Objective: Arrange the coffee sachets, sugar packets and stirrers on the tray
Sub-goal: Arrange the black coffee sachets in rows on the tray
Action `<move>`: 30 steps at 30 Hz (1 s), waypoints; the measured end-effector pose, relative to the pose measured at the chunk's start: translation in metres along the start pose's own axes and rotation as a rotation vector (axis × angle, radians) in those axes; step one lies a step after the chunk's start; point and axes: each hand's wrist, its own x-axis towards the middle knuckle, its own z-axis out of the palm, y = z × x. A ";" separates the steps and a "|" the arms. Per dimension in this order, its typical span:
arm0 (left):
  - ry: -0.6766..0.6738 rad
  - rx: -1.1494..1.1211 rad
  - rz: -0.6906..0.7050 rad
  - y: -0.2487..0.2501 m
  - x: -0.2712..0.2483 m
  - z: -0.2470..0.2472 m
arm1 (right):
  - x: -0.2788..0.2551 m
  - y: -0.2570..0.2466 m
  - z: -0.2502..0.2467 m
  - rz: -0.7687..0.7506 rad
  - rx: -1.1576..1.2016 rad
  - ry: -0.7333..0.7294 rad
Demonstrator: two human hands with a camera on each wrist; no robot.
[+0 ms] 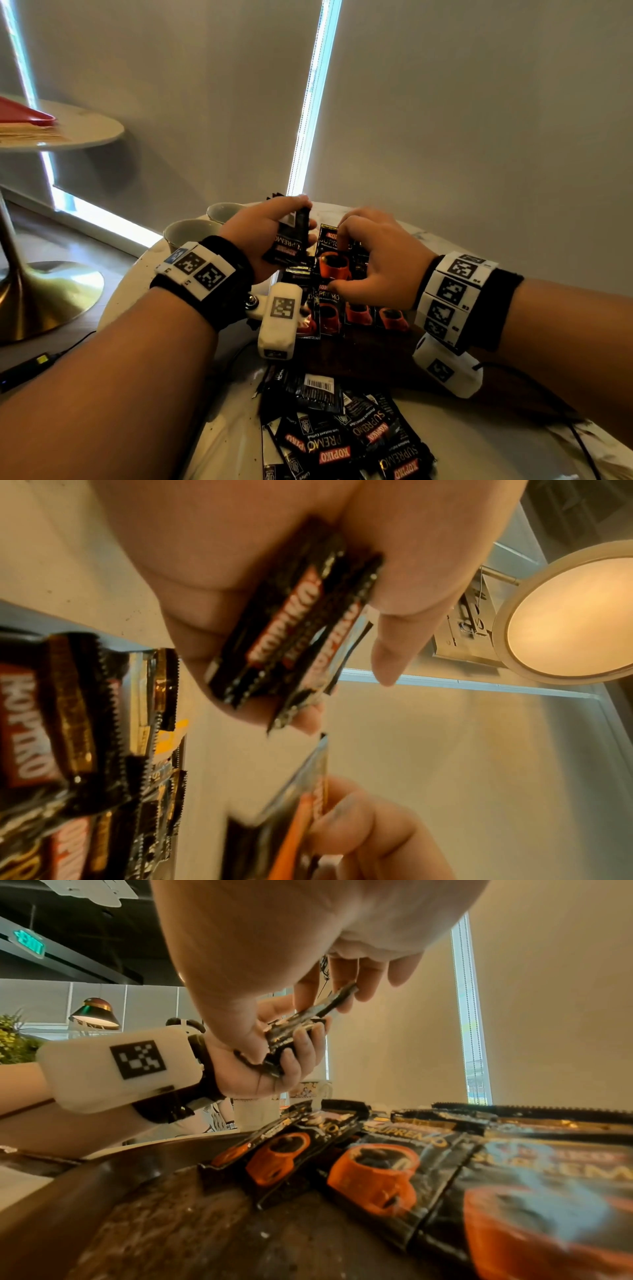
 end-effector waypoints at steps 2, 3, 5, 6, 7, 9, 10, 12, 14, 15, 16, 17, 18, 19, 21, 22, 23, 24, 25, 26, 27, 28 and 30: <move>0.050 -0.047 0.039 0.001 0.001 -0.002 | -0.002 0.002 0.000 0.009 0.007 -0.040; 0.053 -0.067 0.046 0.002 0.002 -0.003 | -0.003 0.003 0.001 0.015 0.009 -0.073; 0.059 -0.093 0.049 0.003 0.003 -0.005 | -0.003 0.003 0.003 0.027 -0.006 -0.176; 0.067 -0.101 0.048 0.003 0.003 -0.006 | -0.003 0.003 0.004 0.029 -0.020 -0.233; 0.066 -0.108 0.048 0.003 0.003 -0.007 | -0.002 0.002 0.005 0.029 -0.031 -0.281; 0.058 -0.118 0.049 0.003 0.004 -0.009 | -0.002 0.000 0.007 0.028 -0.040 -0.330; 0.057 -0.118 0.048 0.004 0.003 -0.008 | -0.003 -0.001 0.008 0.029 -0.043 -0.341; 0.058 -0.119 0.046 0.004 0.003 -0.008 | -0.003 -0.004 0.009 0.031 -0.055 -0.370; 0.056 -0.122 0.040 0.003 0.003 -0.007 | -0.003 -0.007 0.010 0.026 -0.078 -0.403; 0.052 -0.123 0.035 0.004 0.003 -0.007 | -0.003 -0.008 0.011 0.025 -0.093 -0.422; 0.048 -0.125 0.030 0.004 0.003 -0.007 | -0.003 -0.008 0.011 0.028 -0.105 -0.439; 0.045 -0.128 0.026 0.004 0.003 -0.008 | -0.003 -0.008 0.012 0.031 -0.113 -0.452; 0.045 -0.135 0.023 0.004 0.003 -0.008 | -0.002 -0.008 0.012 0.035 -0.118 -0.463; 0.045 -0.144 0.019 0.004 0.003 -0.008 | -0.002 -0.009 0.012 0.040 -0.124 -0.471; 0.043 -0.157 0.015 0.004 0.003 -0.008 | -0.001 -0.008 0.014 0.048 -0.145 -0.490; 0.042 -0.159 0.015 0.005 0.003 -0.007 | -0.001 -0.008 0.015 0.049 -0.157 -0.504; 0.043 -0.160 0.015 0.005 0.003 -0.007 | 0.000 -0.009 0.015 0.046 -0.166 -0.517; 0.044 -0.163 0.016 0.005 0.003 -0.007 | 0.000 -0.009 0.016 0.043 -0.172 -0.528; 0.044 -0.165 0.017 0.005 0.003 -0.007 | 0.001 -0.009 0.016 0.039 -0.177 -0.534; 0.042 -0.164 0.018 0.005 0.003 -0.007 | 0.001 -0.010 0.017 0.036 -0.183 -0.538; 0.039 -0.164 0.019 0.005 0.002 -0.007 | 0.002 -0.010 0.017 0.035 -0.192 -0.540; 0.037 -0.165 0.021 0.005 0.002 -0.007 | 0.002 -0.010 0.017 0.033 -0.202 -0.540; 0.039 -0.167 0.022 0.005 0.002 -0.007 | 0.002 -0.010 0.018 0.034 -0.218 -0.541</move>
